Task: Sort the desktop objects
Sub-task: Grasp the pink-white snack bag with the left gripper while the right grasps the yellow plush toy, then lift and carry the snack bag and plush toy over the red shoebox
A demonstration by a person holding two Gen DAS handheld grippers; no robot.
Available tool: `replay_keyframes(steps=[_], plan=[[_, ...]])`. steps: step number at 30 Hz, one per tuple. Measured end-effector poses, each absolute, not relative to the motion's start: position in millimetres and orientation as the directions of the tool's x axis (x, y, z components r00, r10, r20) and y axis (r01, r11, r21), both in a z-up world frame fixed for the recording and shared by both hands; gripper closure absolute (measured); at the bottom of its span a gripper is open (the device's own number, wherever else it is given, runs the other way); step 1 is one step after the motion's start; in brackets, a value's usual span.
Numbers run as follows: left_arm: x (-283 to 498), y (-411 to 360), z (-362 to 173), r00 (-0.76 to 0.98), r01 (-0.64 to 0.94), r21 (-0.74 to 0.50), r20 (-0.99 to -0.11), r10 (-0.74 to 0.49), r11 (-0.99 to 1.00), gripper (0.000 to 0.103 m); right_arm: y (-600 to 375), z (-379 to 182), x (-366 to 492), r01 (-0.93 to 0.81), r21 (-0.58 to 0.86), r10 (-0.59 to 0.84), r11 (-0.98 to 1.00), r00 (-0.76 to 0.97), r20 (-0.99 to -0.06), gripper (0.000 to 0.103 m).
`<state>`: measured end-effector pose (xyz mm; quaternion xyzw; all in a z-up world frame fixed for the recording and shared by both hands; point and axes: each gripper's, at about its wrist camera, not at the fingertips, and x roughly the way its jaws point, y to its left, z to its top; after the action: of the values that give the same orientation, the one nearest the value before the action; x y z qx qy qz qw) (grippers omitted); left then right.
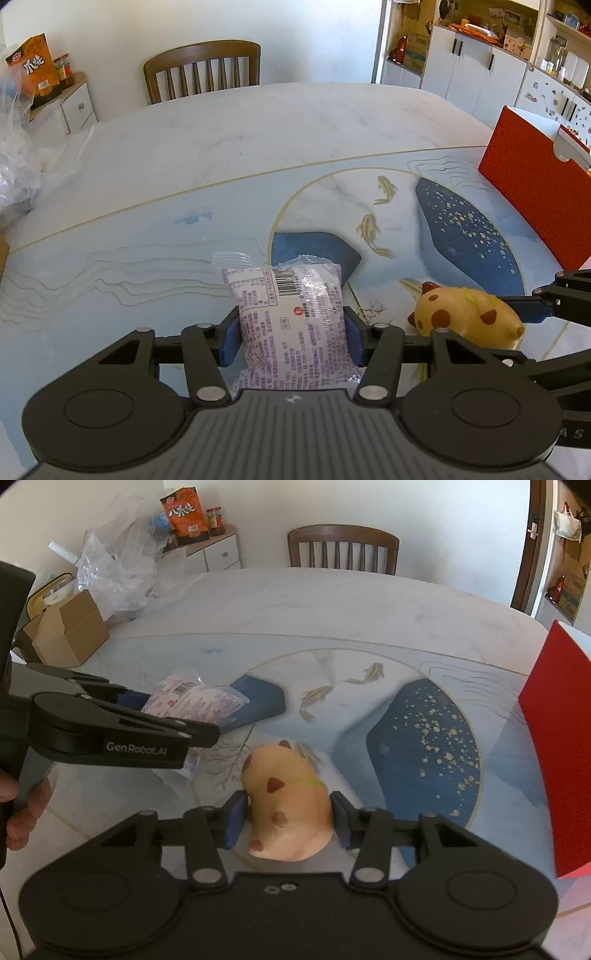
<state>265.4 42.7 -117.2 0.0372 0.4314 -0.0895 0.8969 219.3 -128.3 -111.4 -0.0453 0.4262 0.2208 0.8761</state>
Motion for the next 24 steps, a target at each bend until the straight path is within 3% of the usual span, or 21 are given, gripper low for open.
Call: replay_keyframes(steps=[24], plan=[[229.0, 17.0, -76.4, 0.609, 0.201, -0.082, -0.77, -0.19, 0.976, 0.05, -177.9, -81.4, 201.1, -0.35, 0.139, 0.337, 0.926, 0.604, -0.722, 0.058]])
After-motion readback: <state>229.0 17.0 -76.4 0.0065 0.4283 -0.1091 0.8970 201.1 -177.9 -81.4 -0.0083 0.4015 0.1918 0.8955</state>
